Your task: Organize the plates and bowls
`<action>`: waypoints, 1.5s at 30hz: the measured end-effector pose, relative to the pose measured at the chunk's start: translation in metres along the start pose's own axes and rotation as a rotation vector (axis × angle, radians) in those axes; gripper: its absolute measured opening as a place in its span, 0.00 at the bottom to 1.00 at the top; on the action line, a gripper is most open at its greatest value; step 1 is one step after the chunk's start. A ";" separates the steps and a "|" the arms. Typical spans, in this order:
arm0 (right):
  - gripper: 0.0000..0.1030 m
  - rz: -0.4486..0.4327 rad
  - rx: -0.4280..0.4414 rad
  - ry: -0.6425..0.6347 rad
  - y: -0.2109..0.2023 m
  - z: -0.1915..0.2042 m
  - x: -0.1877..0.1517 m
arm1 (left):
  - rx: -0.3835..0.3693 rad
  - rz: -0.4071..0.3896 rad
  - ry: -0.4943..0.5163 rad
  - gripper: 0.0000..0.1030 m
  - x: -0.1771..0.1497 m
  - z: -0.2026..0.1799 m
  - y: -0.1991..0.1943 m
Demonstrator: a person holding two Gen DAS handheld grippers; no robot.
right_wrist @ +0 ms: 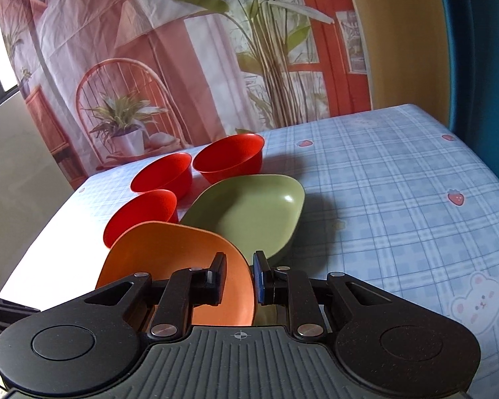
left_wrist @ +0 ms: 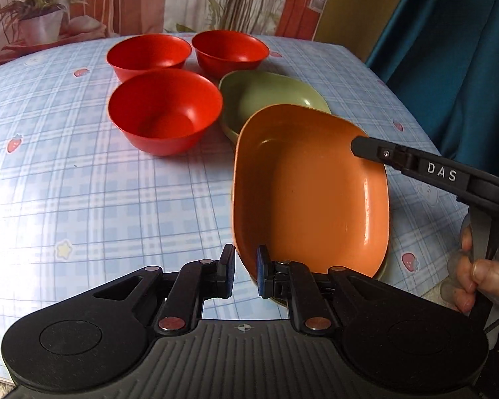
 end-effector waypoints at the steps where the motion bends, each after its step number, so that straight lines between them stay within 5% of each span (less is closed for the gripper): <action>1: 0.17 -0.001 -0.007 -0.008 0.002 0.000 0.000 | -0.009 0.009 0.001 0.14 -0.001 -0.001 0.003; 15: 0.14 0.033 -0.049 -0.036 0.026 -0.004 -0.005 | -0.073 0.014 -0.003 0.18 0.003 -0.003 0.005; 27: 0.15 0.049 -0.063 -0.048 0.032 -0.003 -0.007 | -0.034 -0.027 -0.063 0.23 0.010 0.006 0.000; 45: 0.20 0.005 -0.082 -0.010 0.034 -0.032 0.027 | 0.011 -0.140 -0.005 0.24 0.089 -0.007 -0.013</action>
Point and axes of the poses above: each gripper's, at about its wrist camera, not at the fingertips, and y roughly the way its jaws point, z to its left, x to its top, the point moved 7 cm from there along y, roughly the way its jaws point, and after that the axes turned 8 degrees about z, right-handed, at the moved point
